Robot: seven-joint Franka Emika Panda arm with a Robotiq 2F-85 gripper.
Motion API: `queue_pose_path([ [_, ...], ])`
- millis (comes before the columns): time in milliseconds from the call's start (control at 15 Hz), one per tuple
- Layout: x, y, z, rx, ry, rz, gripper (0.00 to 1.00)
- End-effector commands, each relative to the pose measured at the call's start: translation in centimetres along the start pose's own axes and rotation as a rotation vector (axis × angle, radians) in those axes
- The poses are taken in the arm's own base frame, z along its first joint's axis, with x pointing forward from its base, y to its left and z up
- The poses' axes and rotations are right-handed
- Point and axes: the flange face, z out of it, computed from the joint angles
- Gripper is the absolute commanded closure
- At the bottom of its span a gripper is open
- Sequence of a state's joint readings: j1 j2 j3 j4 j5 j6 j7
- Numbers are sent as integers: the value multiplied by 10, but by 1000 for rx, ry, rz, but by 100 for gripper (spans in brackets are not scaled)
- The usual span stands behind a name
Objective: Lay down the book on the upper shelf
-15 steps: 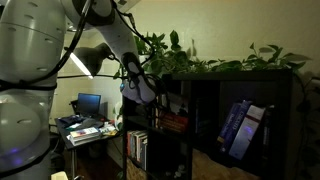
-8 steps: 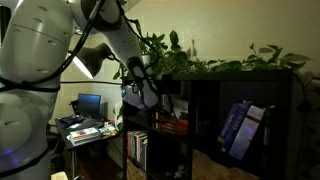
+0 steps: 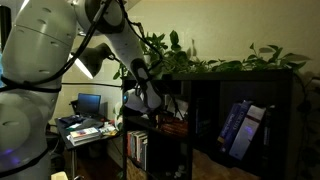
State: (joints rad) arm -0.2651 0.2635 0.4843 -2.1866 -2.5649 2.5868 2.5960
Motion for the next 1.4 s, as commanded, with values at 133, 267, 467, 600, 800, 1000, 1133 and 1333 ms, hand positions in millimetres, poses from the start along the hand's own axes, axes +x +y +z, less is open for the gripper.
queue_pose_path([
  [133,-3,31,4,-73,13,-16,75],
  [267,2,30,3,-71,14,-10,68],
  [467,5,33,1,-63,-5,0,48],
  [600,11,31,-1,-55,-15,5,36],
  [800,22,32,-4,-44,-48,23,15],
  [1000,39,36,-12,-20,-101,65,1],
  [1133,54,38,-20,3,-137,99,0],
  [1333,68,44,-31,37,-225,149,0],
])
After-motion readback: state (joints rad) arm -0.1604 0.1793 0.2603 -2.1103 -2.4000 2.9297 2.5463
